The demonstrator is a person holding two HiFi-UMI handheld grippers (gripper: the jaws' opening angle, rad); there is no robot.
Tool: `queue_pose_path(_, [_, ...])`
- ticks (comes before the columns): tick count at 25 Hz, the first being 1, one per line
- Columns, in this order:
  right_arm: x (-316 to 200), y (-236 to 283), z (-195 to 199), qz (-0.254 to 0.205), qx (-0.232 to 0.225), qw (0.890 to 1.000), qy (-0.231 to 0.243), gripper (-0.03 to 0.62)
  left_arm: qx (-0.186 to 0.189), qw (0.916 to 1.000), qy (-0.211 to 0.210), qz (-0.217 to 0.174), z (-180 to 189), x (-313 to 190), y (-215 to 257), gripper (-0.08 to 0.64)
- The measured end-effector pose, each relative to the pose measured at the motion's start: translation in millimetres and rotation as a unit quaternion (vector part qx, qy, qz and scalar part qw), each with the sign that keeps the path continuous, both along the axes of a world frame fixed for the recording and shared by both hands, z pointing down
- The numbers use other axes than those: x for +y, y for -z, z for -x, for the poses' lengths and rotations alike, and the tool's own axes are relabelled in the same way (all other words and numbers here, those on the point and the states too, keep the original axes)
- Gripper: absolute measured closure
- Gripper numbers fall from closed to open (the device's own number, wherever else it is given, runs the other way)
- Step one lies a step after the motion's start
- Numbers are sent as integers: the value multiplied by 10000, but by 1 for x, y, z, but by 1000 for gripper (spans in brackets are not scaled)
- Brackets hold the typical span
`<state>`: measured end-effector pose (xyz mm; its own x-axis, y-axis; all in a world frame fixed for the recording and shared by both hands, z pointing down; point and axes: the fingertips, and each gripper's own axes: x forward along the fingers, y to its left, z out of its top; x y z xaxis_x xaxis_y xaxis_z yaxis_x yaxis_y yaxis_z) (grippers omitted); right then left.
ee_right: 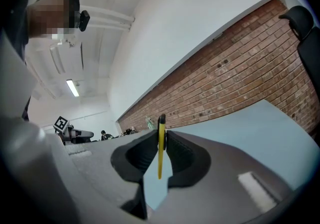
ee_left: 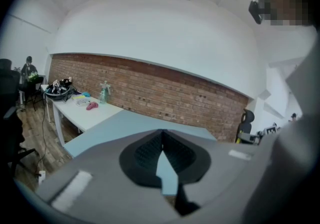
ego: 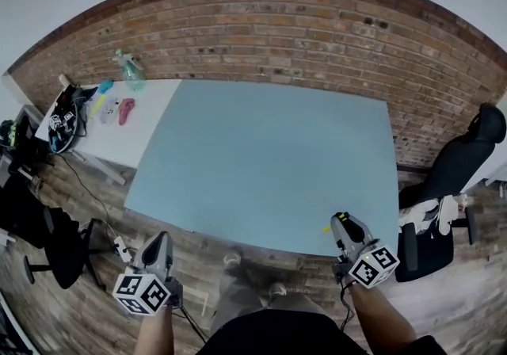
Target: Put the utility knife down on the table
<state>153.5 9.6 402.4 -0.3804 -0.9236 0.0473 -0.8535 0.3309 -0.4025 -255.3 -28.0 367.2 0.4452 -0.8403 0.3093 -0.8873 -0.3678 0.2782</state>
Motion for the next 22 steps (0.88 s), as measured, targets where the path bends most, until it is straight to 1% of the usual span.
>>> queue_pose_path(4, [-19, 3, -3, 18, -21, 9998, -220, 535, 69, 9995, -294, 49, -13, -42, -9, 556])
queue_pose_path(8, [-42, 9, 3, 11, 44, 9992, -403, 535, 1, 9974, -719, -80, -25, -89, -4, 557])
queue_pose_path(12, [-74, 12, 10, 31, 109, 9982, -593, 535, 57, 9944, -1044, -140, -35, -137, -2, 557])
queue_pose_path(17, [-119, 20, 25, 31, 155, 9964, -831, 535, 49, 9891, -1469, -31, -41, -196, -14, 557])
queue_pose_path(22, [-153, 28, 35, 102, 260, 9937, -1090, 535, 102, 9814, -1916, 91, -51, -243, -24, 557])
